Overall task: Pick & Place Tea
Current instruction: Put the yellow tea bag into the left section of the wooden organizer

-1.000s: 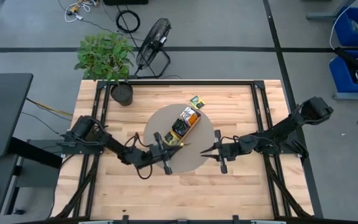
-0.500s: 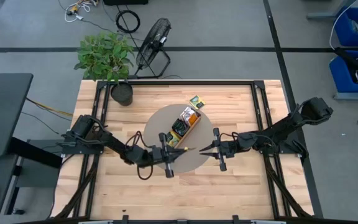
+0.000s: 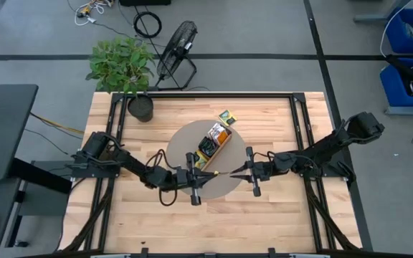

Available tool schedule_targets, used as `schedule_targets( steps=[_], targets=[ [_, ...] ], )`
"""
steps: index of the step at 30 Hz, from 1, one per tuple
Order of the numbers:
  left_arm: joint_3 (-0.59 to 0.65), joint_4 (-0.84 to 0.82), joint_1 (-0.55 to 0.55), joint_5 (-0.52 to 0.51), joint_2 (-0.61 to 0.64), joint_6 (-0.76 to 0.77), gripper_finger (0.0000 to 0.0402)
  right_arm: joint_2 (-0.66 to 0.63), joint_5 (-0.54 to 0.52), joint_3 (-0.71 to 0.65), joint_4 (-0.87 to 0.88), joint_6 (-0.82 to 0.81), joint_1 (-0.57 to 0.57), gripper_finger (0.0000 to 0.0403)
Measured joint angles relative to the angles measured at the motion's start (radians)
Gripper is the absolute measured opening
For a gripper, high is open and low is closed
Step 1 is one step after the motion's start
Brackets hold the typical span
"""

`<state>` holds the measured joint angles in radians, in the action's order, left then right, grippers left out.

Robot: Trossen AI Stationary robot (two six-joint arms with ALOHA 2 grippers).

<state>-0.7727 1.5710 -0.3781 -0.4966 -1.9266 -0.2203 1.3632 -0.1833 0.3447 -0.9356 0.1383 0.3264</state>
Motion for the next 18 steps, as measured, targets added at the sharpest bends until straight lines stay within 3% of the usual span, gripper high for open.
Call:
schedule_targets(
  steps=[7,18],
  targets=[
    [0.0,0.0,0.011,0.016,0.0,0.021,0.0001,0.0,0.013,0.0,-0.043,-0.003,-0.003,0.0083],
    [0.0,0.0,0.05,0.061,0.0,0.049,0.0002,0.0,0.015,0.073,0.008,0.001,-0.025,0.0252]
  ],
)
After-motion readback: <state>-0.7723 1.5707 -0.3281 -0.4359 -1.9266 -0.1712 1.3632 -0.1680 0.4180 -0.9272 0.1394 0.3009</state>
